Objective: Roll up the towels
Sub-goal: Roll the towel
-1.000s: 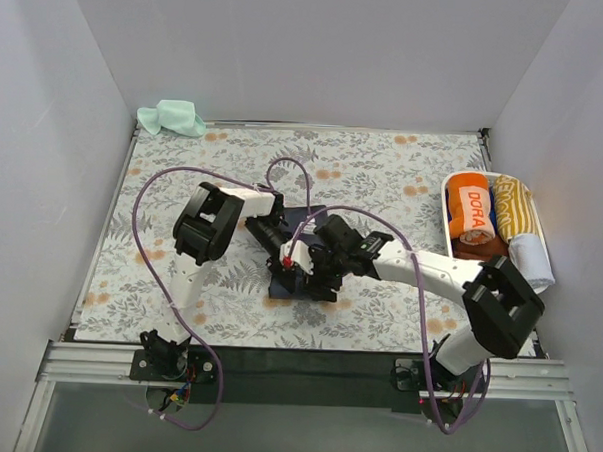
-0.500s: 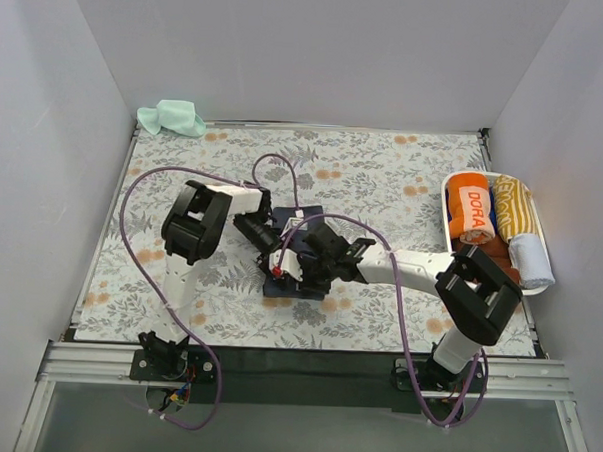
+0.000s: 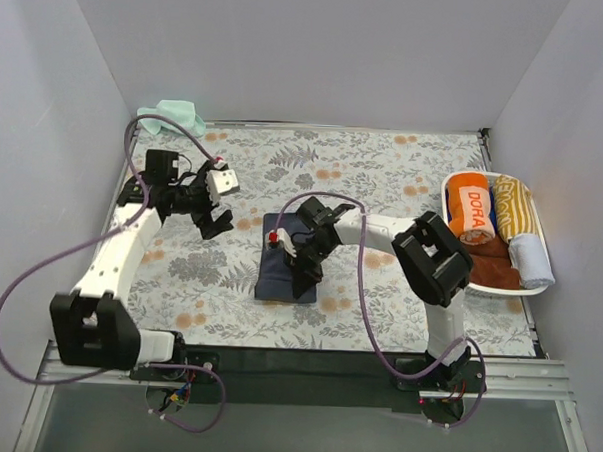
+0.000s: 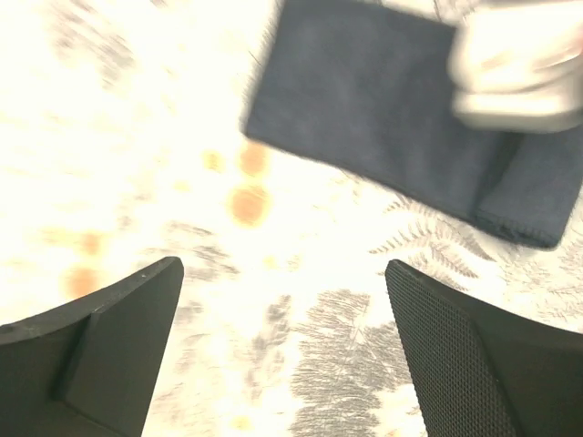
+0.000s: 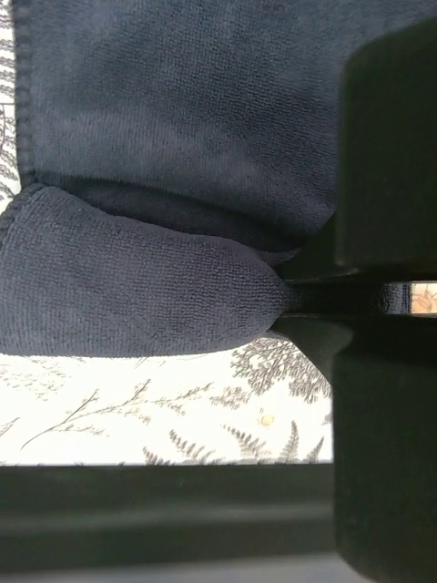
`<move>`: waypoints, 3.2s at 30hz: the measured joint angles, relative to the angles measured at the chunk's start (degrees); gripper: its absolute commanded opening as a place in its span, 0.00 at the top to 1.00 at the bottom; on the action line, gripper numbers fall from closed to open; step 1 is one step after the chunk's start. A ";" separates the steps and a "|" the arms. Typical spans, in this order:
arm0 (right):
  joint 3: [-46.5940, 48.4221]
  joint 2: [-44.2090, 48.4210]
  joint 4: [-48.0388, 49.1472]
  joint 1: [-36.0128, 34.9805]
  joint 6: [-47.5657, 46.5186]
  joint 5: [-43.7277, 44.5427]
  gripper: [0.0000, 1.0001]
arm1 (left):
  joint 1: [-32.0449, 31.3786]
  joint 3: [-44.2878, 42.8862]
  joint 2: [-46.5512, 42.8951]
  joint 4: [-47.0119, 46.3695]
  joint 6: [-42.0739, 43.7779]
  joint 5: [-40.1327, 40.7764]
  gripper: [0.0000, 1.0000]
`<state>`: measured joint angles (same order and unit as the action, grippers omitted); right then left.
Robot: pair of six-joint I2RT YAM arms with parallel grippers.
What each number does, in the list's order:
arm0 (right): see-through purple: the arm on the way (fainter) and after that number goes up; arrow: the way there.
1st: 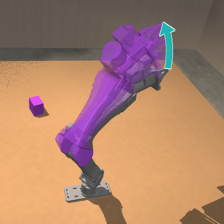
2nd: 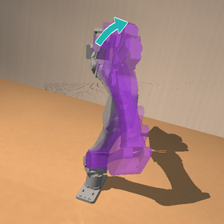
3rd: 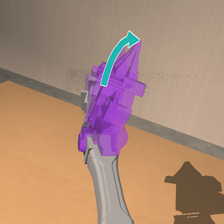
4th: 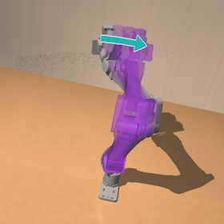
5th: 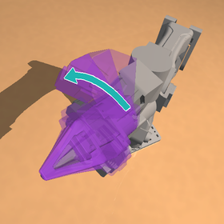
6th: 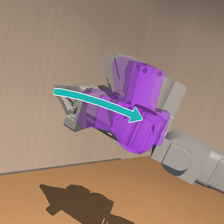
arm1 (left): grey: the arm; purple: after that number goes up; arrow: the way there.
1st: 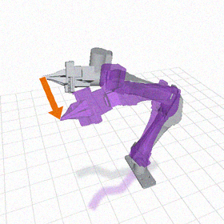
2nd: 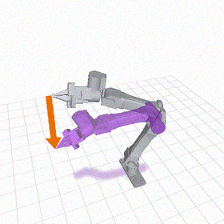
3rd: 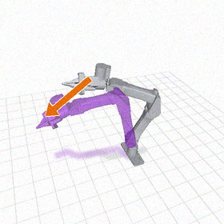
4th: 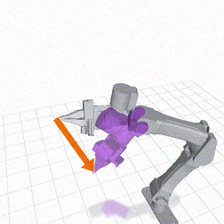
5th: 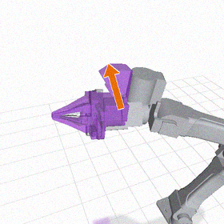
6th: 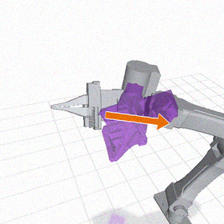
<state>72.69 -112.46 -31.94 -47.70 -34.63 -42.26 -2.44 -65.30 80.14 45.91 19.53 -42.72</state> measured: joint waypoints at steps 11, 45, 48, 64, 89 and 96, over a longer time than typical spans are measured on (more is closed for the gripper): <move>18.43 -21.53 -22.58 7.80 1.51 -21.99 0.99 | -7.61 6.99 -7.61 -4.26 -4.90 2.80 0.02; 26.21 -29.57 -33.99 10.23 5.18 -24.09 0.79 | -49.64 37.57 -3.32 -44.17 9.16 36.48 1.00; 26.23 -29.40 -34.27 10.78 6.01 -23.43 0.64 | -49.59 34.32 -1.33 -40.72 8.39 36.17 1.00; 27.78 -13.25 -28.41 26.84 6.10 2.19 0.46 | -36.87 8.39 16.41 -9.77 3.61 12.09 1.00; -7.93 21.49 4.52 3.61 -1.27 16.83 0.30 | -19.93 -24.37 56.33 39.87 13.20 -21.81 0.96; -10.62 18.18 12.20 -2.89 -4.31 21.68 0.40 | -19.89 -24.39 57.72 42.82 13.27 -21.64 0.91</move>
<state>62.06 -94.28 -19.75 -50.59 -38.94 -20.58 -22.33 -89.69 137.86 88.73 32.80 -64.36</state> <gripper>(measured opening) 0.638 0.124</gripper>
